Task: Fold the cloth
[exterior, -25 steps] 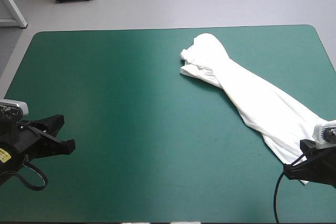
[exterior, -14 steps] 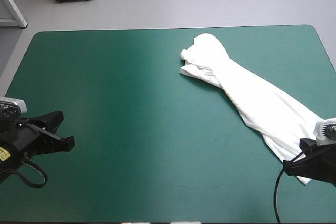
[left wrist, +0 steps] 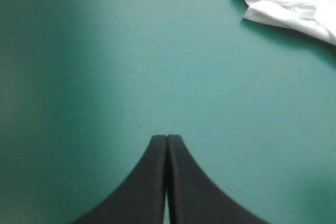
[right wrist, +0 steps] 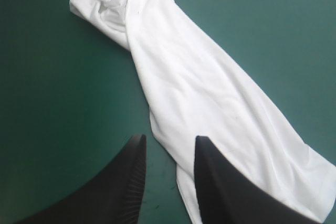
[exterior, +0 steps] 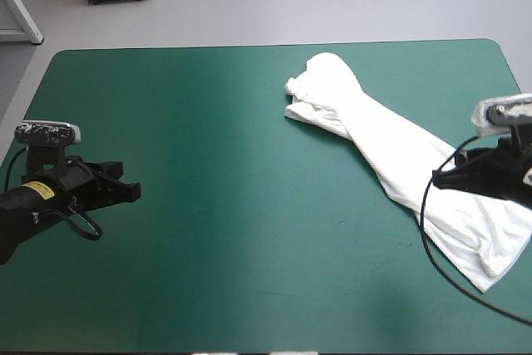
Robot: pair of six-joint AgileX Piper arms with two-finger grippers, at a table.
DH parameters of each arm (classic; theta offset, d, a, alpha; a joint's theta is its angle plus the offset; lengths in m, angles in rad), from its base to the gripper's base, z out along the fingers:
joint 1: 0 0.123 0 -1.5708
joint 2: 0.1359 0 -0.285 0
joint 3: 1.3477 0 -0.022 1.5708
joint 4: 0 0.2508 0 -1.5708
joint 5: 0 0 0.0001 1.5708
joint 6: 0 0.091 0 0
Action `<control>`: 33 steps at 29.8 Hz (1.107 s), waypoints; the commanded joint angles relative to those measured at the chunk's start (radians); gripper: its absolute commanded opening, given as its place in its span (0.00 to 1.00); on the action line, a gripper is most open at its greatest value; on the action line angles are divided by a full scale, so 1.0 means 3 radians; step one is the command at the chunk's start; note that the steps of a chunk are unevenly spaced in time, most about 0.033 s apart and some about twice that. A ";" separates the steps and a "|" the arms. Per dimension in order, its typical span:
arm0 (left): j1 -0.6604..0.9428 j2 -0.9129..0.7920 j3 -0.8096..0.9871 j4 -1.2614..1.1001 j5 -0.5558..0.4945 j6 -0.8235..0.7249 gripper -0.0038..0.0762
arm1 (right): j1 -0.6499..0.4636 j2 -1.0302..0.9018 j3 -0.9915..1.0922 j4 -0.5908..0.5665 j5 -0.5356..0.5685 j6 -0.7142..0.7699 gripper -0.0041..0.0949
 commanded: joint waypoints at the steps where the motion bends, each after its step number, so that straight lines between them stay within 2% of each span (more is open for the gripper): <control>1: 0.0003 0.0150 -0.0104 -0.0100 -0.0257 0.0205 0.02 | 0.0021 0.0382 -0.0360 -0.0143 -0.0176 0.0078 0.45; 4: 0.0003 0.0352 -0.0147 -0.0100 -0.0133 0.0214 0.02 | 0.0021 0.0723 -0.0516 -0.0193 -0.0150 0.0118 0.46; 10: 0.0003 0.0574 -0.0161 -0.0105 -0.0132 0.0396 0.02 | 0.0021 0.1580 -0.0809 -0.0199 0.0003 0.0118 0.46; 12: 0.0003 0.0596 -0.0161 -0.0098 -0.0141 0.0403 0.02 | 0.0021 0.1878 -0.0970 -0.0115 0.0120 0.0125 0.50; 16: 0.0003 0.0596 -0.0161 -0.0090 -0.0227 0.0403 0.02 | 0.0021 0.2476 -0.1479 0.0183 0.0327 0.0138 0.65; 18: 0.0003 0.0596 -0.0161 -0.0090 -0.0252 0.0403 0.02 | 0.0021 0.2749 -0.1730 0.0230 0.0361 0.0159 0.68; 22: 0.0003 0.0596 -0.0161 -0.0110 -0.0213 0.0411 0.02 | 0.0021 0.3135 -0.2010 0.0197 0.0361 0.0159 0.68; 33: 0.0003 0.0596 -0.0161 -0.0176 -0.0196 0.0411 0.02 | 0.0060 0.3728 -0.2031 0.0173 0.0323 0.0159 0.68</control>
